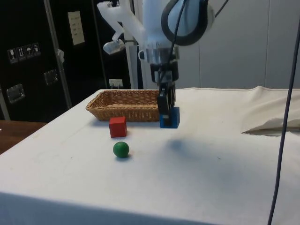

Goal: Place all non-red objects into the basket.

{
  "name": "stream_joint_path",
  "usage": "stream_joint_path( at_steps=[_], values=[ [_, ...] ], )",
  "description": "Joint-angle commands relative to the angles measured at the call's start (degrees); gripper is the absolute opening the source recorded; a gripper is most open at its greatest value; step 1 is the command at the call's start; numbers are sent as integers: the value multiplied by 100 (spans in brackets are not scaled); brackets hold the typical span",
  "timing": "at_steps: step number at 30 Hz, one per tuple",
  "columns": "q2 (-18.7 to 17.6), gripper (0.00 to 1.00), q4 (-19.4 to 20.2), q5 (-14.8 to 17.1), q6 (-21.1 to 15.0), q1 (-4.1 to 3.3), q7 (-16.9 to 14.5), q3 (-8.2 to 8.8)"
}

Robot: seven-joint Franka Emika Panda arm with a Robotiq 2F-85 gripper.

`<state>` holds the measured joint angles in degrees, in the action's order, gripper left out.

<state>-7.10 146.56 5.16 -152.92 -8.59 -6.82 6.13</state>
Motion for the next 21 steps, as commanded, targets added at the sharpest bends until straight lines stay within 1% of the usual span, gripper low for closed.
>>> stream_joint_path(
  at_steps=[1, 5, 6, 7, 13, 14, 15, 21],
  values=[
    [69, 1, 11, -80, 63, 0, 40, 29],
    [281, 1, 0, -80, 264, 11, 29, 34],
    [264, 1, -6, -6, 235, 11, -11, 17],
    [315, 1, -6, -80, 298, 17, 23, 34],
    [567, 1, -29, -86, 550, 23, 23, 46],
    [533, 1, -23, -6, 487, 17, -17, 34],
    [602, 1, -34, -86, 584, 29, 29, 52],
    [773, 1, -86, -109, 773, 46, 34, 57]
  ],
)
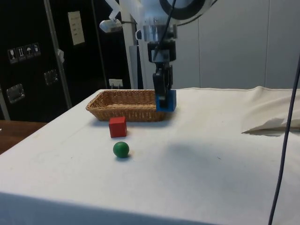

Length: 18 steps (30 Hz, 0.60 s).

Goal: Place all non-red objects into the basket.

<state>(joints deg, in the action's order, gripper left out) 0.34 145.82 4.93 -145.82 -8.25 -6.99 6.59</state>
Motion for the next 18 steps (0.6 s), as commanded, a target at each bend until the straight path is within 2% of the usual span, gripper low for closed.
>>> stream_joint_path(
  at_steps=[1, 2, 3, 11, 17, 18],
  values=[
    [46, 1, -23, -86, 86, 17, 52, 11],
    [17, 1, -11, 0, 29, 6, 0, 0],
    [63, 1, -34, -80, 115, 17, 46, 6],
    [92, 1, -166, 0, 189, 6, 11, 0],
    [-218, 1, -544, 17, 258, 17, 23, 6],
    [-143, 1, -458, 6, 206, 11, 23, 0]
  ],
)
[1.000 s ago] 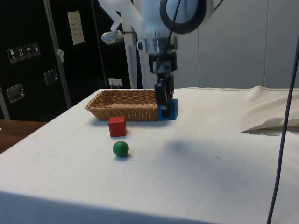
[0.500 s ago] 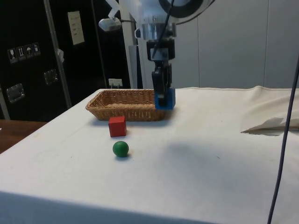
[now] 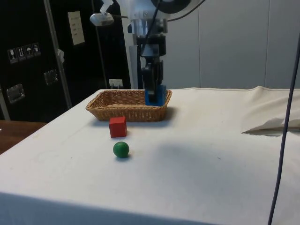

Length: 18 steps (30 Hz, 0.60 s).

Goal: Place all non-red objects into the basket.

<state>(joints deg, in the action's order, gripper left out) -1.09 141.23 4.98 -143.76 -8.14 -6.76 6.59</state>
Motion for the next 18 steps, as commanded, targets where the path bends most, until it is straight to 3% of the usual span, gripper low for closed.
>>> stream_joint_path(
  at_steps=[1, 12, 18],
  values=[
    [-126, 1, -143, 17, 52, 11, -11, 6],
    [-676, 1, -756, 17, 109, 80, -132, 132],
    [-796, 1, -911, 0, 138, 69, -172, 241]
  ],
)
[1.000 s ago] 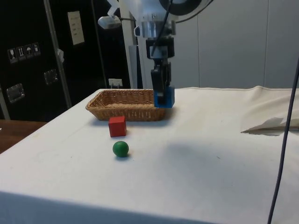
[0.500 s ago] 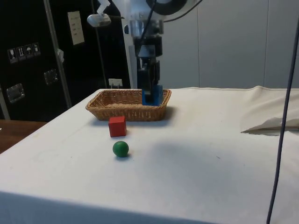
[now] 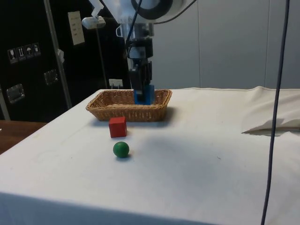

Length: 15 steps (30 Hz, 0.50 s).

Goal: Place all non-red objects into the basket.

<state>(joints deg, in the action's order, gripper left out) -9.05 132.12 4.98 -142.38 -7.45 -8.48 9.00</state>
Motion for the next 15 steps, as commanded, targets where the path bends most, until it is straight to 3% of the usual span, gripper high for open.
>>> stream_joint_path(
  at_steps=[1, 7, 8, 9, 15],
  values=[
    [-46, 1, -74, 6, 69, 23, -46, 29],
    [-241, 1, -350, 23, 189, 46, -206, 229],
    [-223, 1, -315, 0, 143, 17, -172, 235],
    [-264, 1, -378, 23, 206, 52, -223, 252],
    [-441, 1, -579, 52, 246, 86, -395, 413]
  ],
)
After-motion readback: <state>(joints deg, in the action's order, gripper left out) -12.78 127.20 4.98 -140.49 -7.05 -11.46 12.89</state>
